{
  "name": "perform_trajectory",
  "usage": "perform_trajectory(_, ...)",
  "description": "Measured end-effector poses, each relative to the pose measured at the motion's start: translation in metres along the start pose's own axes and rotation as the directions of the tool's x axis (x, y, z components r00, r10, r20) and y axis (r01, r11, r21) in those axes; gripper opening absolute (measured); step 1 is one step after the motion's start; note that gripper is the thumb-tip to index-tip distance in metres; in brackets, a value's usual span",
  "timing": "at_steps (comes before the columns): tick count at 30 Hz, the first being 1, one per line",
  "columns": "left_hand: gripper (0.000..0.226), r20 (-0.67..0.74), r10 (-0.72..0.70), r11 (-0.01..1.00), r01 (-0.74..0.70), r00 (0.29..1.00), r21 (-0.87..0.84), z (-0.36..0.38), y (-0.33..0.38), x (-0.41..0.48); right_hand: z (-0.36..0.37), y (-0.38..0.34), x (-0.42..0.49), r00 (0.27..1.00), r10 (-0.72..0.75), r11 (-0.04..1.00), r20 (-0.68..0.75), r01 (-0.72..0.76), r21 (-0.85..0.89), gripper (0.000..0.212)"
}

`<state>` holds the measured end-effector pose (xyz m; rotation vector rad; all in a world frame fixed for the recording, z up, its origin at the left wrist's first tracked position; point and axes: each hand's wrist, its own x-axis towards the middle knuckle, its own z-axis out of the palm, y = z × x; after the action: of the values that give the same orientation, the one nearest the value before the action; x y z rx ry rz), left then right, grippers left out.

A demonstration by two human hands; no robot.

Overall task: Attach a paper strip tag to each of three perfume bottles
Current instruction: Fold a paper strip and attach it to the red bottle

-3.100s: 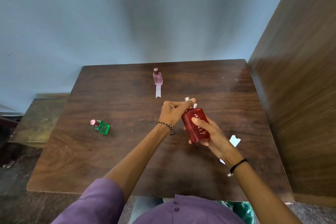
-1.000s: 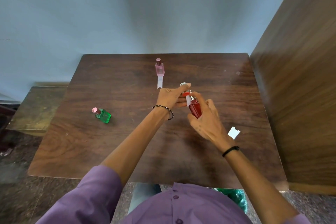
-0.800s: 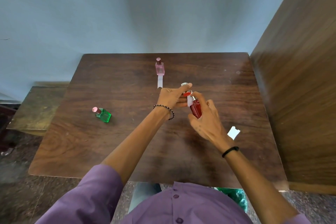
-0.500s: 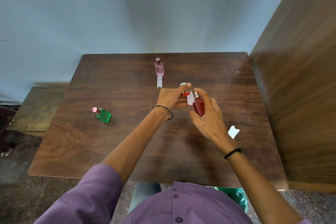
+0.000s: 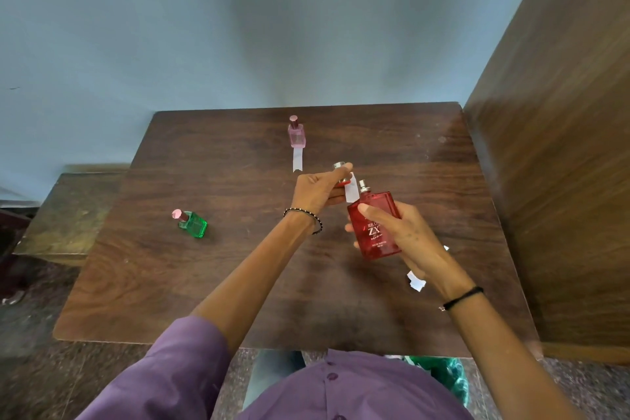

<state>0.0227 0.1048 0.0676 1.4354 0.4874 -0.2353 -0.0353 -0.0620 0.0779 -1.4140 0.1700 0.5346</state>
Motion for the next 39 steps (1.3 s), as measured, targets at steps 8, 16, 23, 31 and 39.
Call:
perform_trajectory(8,0.028,0.063,-0.043,0.998,0.045,0.997,-0.034,0.009,0.001,-0.006,0.006,0.007,0.008,0.998,-0.058,0.978,-0.028,0.051,-0.202,0.043)
perform_trajectory(16,0.031,0.073,-0.057,0.998,0.058,0.996,-0.008,0.013,-0.001,-0.006,0.009,0.006,0.008,0.933,-0.215,0.944,-0.289,0.123,-0.307,0.042)
perform_trajectory(23,0.03,0.132,-0.089,0.996,0.092,0.987,-0.015,0.016,-0.006,-0.008,0.008,0.009,0.009,0.91,-0.201,0.943,-0.363,0.08,-0.322,0.048)
perform_trajectory(31,0.03,0.182,-0.077,0.996,0.067,0.98,0.064,0.013,-0.005,-0.006,0.005,0.013,0.01,0.929,-0.114,0.985,-0.352,0.06,-0.16,0.05)
perform_trajectory(39,0.035,0.215,-0.058,0.993,0.034,0.975,0.116,0.015,-0.009,0.001,0.007,0.016,0.016,0.947,0.001,0.997,-0.32,0.022,0.071,0.047)
